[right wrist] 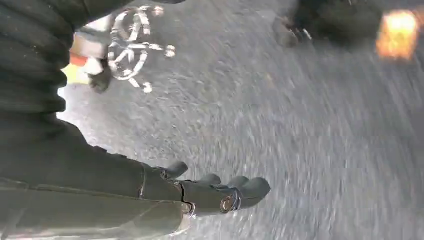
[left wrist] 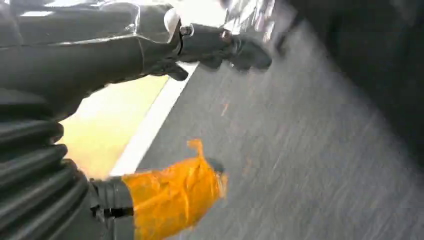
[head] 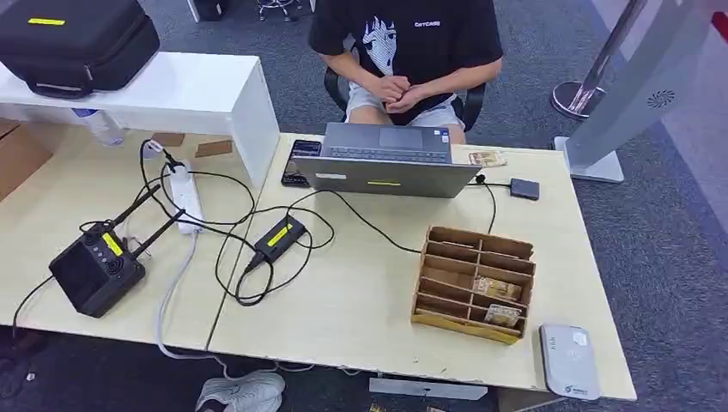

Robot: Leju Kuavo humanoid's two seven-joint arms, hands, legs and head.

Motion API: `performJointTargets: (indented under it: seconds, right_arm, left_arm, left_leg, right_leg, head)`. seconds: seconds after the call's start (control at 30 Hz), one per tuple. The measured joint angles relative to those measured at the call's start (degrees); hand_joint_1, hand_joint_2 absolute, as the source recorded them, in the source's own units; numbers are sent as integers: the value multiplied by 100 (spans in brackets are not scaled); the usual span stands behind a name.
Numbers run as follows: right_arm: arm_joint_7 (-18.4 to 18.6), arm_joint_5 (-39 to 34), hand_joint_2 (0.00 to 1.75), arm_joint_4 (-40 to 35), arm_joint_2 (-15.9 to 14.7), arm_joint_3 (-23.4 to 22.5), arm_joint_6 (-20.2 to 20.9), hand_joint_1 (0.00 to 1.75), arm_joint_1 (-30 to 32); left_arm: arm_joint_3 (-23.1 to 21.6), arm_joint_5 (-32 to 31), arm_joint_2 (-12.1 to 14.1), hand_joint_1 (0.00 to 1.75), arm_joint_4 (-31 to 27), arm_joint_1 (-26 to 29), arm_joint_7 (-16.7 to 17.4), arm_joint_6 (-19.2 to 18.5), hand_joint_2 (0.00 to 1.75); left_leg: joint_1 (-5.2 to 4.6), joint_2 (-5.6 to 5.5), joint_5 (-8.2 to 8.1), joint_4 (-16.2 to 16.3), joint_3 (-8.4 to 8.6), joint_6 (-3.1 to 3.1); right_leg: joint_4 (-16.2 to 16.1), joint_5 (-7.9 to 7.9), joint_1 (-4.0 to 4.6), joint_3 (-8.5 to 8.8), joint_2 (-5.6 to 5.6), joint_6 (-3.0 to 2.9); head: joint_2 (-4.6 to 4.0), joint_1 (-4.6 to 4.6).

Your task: Pass the card to the sensor for recognition and then transmit it.

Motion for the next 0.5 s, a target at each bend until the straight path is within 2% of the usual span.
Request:
performJointTargets:
  seconds: [0.1, 0.2, 0.23, 0.3, 0.33, 0.37, 0.43, 0.5]
  right_arm:
    - [-44, -70, 175, 0, -6, -144, -26, 0, 17]
    - [-61, -63, 175, 0, 7, -214, -24, 0, 48]
    - [-68, -13, 175, 2, 11, -225, 53, 0, 52]
    - [-59, 259, 175, 2, 35, -201, 512, 0, 53]
    - [-57, 392, 175, 2, 39, -152, 788, 0, 56]
    - [-59, 489, 175, 4, 39, -100, 1017, 0, 59]
    - [-105, 582, 175, 4, 39, -30, 1139, 0, 59]
    - [-125, 610, 175, 2, 44, 24, 1141, 0, 45]
  left_arm:
    - [492, -193, -195, 0, -486, -45, -59, 46, 175]
    - [758, -235, -331, 0, -766, -51, -67, 46, 175]
    - [830, -360, -372, 0, -806, -54, -67, 46, 175]
    - [915, -653, -352, 0, -674, -68, -15, -18, 175]
    - [913, -771, -245, 0, -446, -83, 73, -233, 175]
    - [909, -894, -135, 0, -221, -89, 177, -650, 175]
    - [876, -1048, 15, 0, 3, -90, 344, -1536, 175]
    - [852, -1076, 122, 0, 184, -89, 396, -1751, 175]
  left_leg:
    - [-6, 12, -3, 0, 0, 3]
    - [-7, 9, -2, 1, 1, 3]
    - [-7, 5, -2, 1, 2, 3]
    - [-5, 4, -2, 1, 2, 3]
    - [-6, 5, -2, 0, 2, 3]
    - [-3, 6, -2, 0, 2, 2]
    - [1, 10, -2, 0, 1, 2]
    - [1, 11, -2, 0, 2, 2]
  right_leg:
    - [0, 3, -2, 9, 3, 0]
    - [0, 3, -3, 6, 3, 0]
    - [0, 2, -3, 2, 2, 0]
    - [0, 2, -1, 3, 1, 0]
    - [1, 2, -2, 5, 1, 0]
    - [1, 2, 0, 8, 2, -1]
    - [3, 3, 4, 7, 5, -2]
    - [5, 2, 4, 6, 6, -3]
  head:
    - [0, -2]
    - [0, -4]
    - [0, -4]
    - [0, 2]
    - [0, -4]
    - [0, -2]
    - [0, -4]
    - [0, -2]
